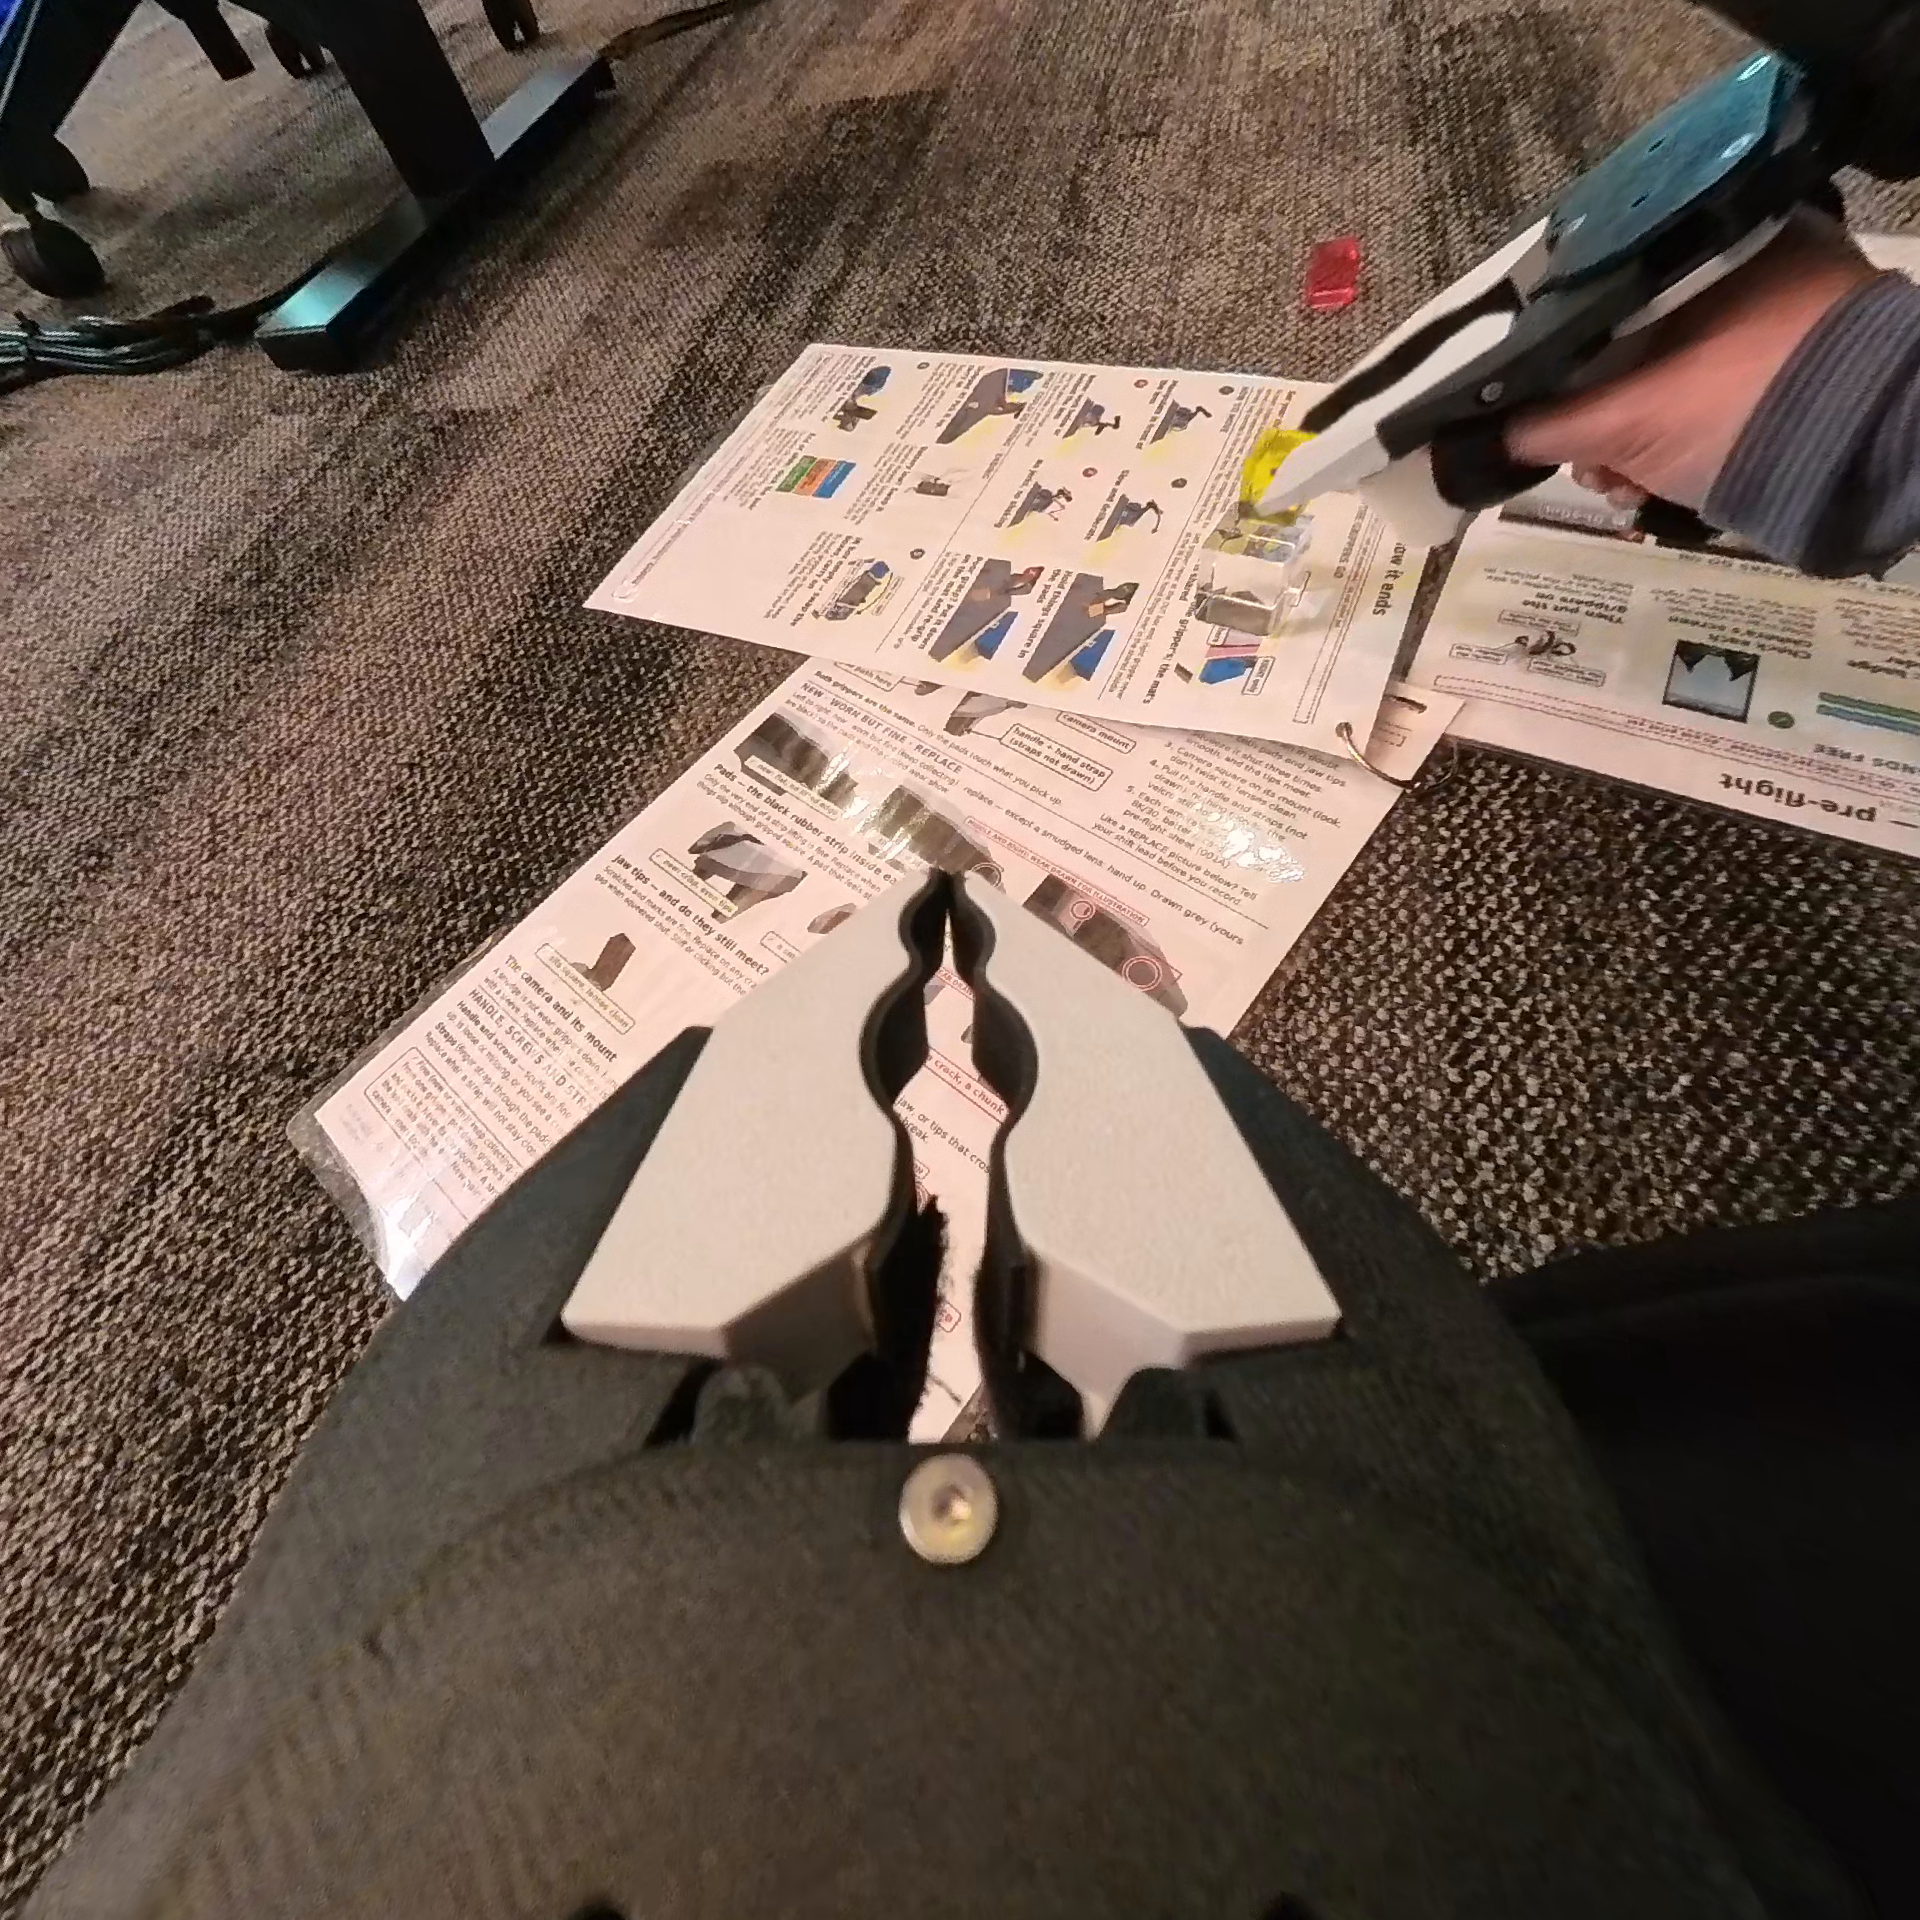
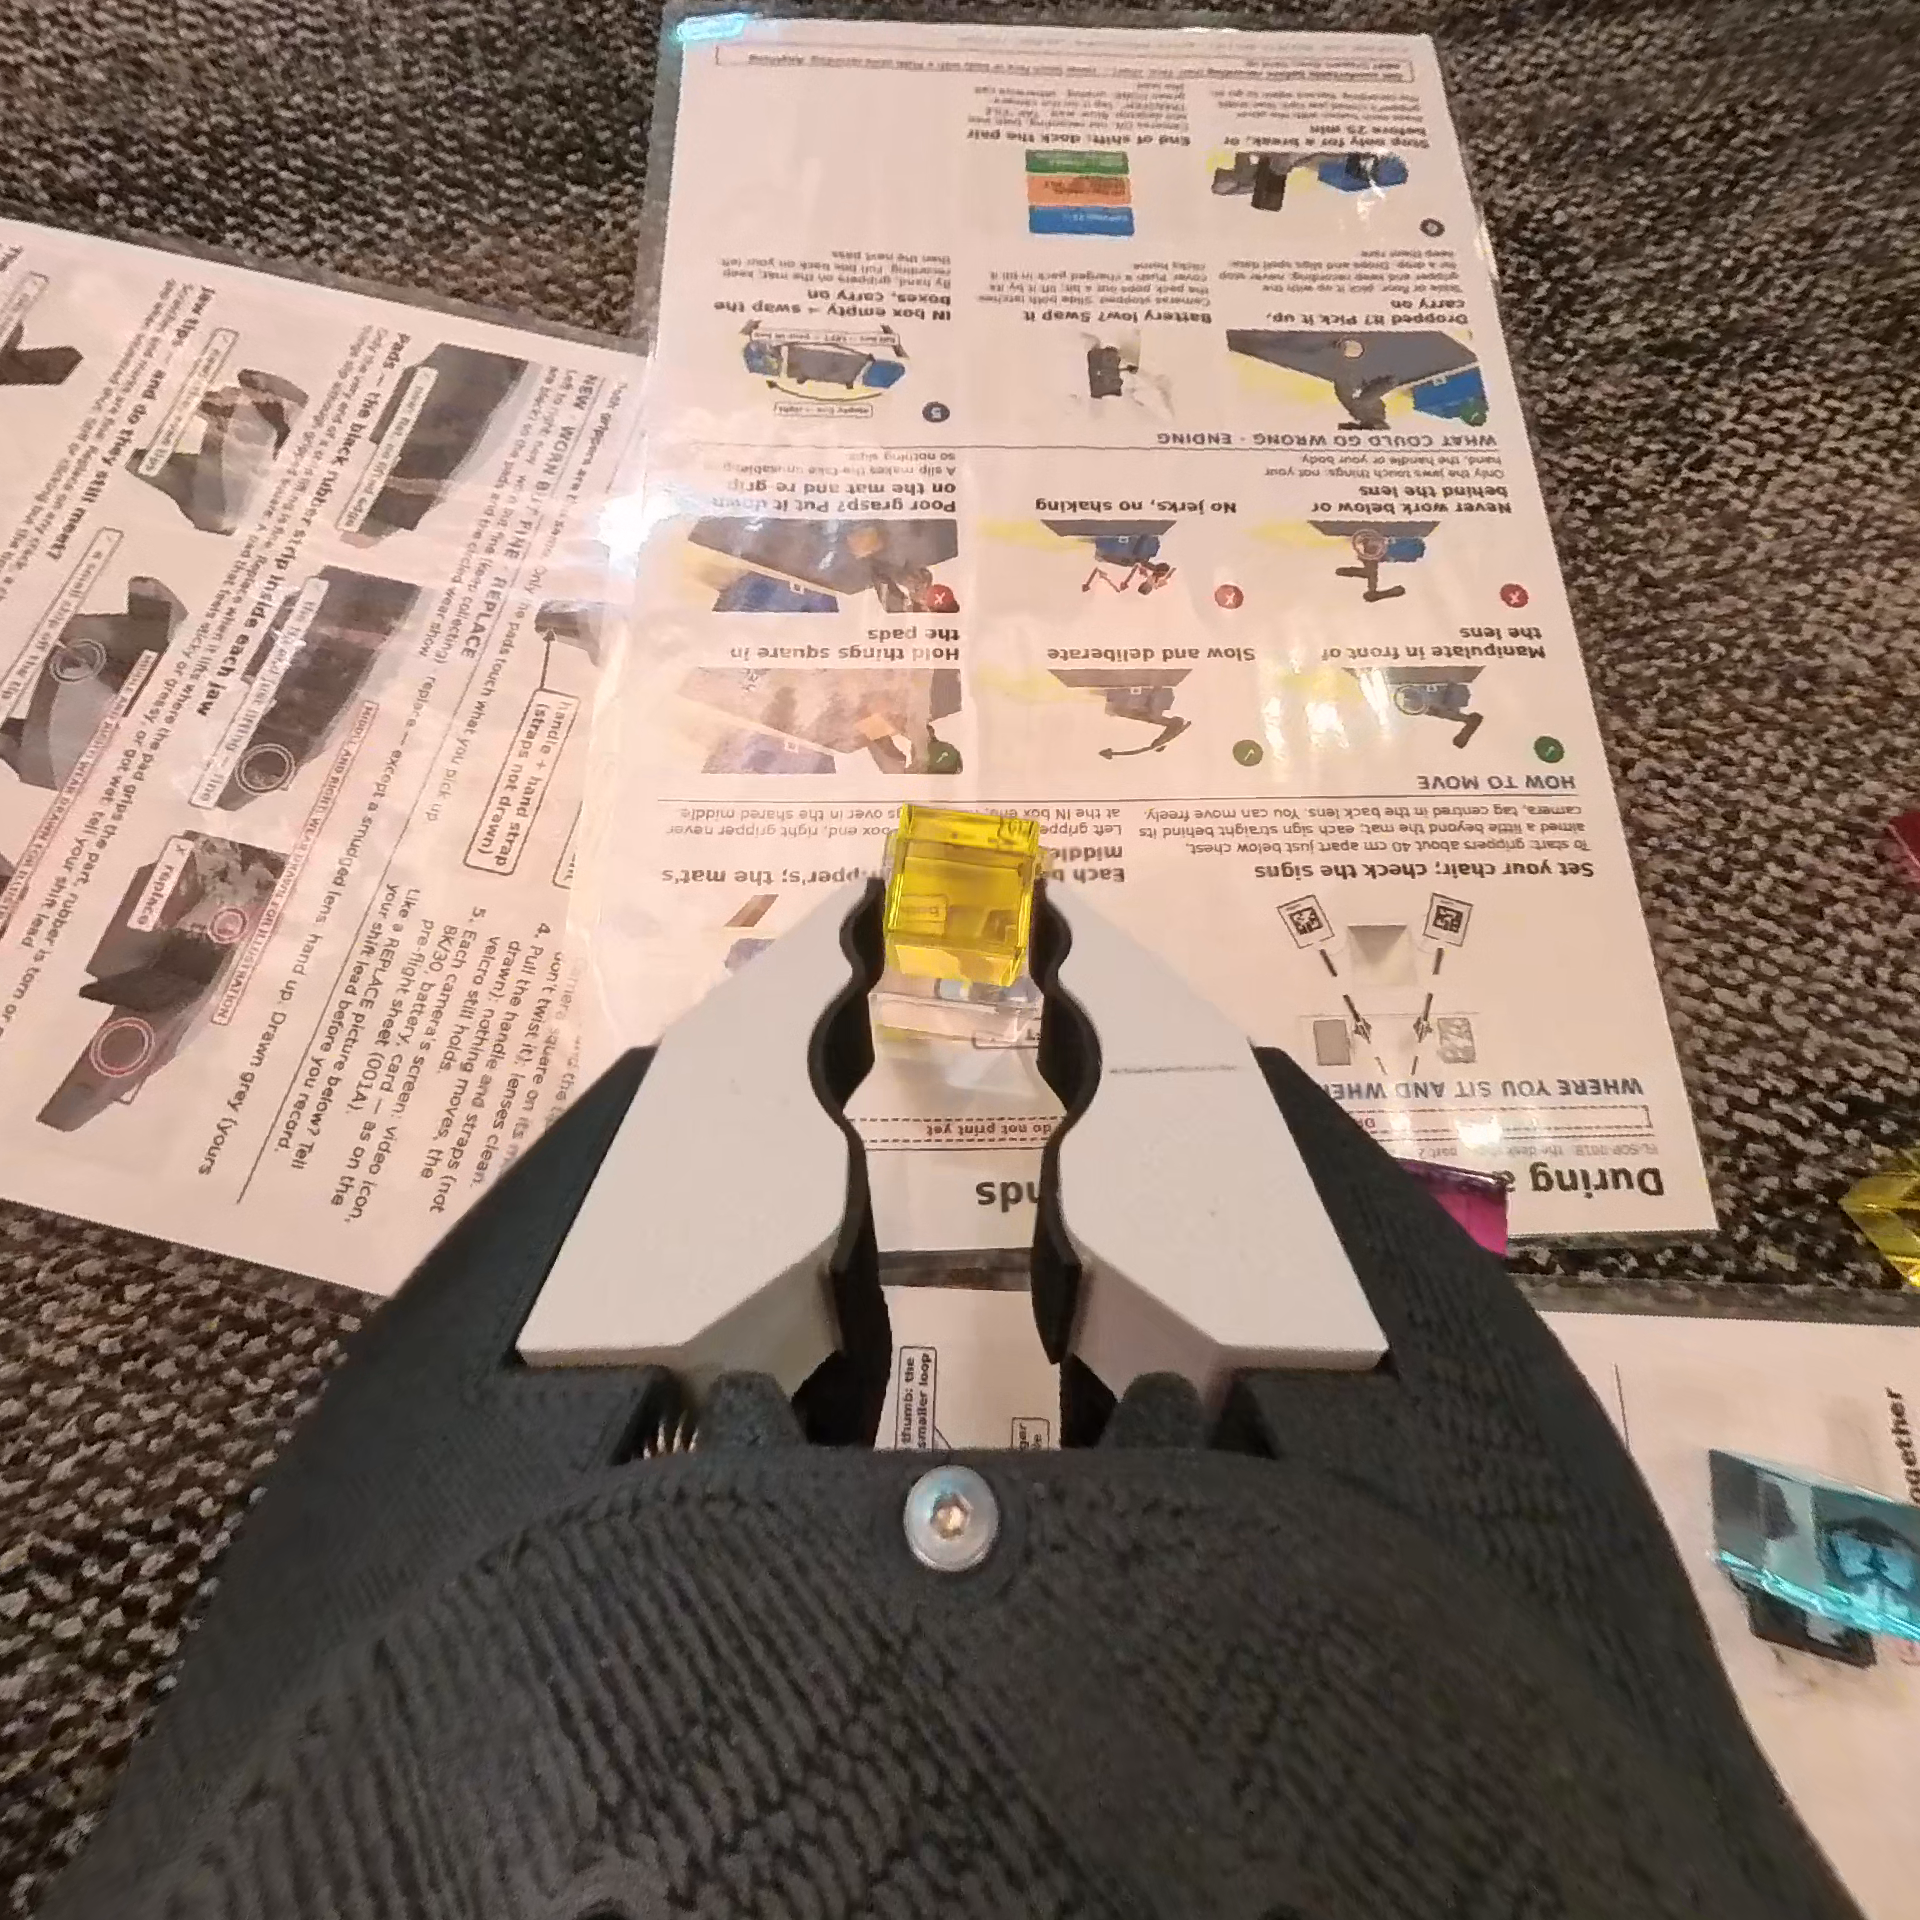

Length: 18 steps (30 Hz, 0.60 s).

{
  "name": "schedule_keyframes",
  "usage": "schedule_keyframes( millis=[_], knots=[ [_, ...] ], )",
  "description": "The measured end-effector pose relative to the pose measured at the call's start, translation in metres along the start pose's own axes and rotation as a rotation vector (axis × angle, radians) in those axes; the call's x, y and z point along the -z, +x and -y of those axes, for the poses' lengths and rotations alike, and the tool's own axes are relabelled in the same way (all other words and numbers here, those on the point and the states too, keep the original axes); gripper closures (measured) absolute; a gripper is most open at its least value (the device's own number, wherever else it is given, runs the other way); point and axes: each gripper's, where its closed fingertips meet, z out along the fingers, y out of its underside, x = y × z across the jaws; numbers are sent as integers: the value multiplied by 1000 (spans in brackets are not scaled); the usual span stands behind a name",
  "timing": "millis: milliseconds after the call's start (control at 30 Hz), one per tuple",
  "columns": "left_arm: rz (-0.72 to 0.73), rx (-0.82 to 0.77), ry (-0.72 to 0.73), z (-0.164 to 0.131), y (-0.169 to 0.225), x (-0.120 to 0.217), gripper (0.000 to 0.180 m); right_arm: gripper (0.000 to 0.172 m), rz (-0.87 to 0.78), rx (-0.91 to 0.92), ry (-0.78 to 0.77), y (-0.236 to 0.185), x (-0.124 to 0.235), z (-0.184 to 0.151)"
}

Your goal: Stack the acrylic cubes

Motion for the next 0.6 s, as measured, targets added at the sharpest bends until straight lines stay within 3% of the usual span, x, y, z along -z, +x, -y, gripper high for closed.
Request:
schedule_keyframes(
  millis=[600],
  knots=[
    [-3,5,0,0,0,0,180,146,-27,42,-40,0,-9,-9]
  ],
)
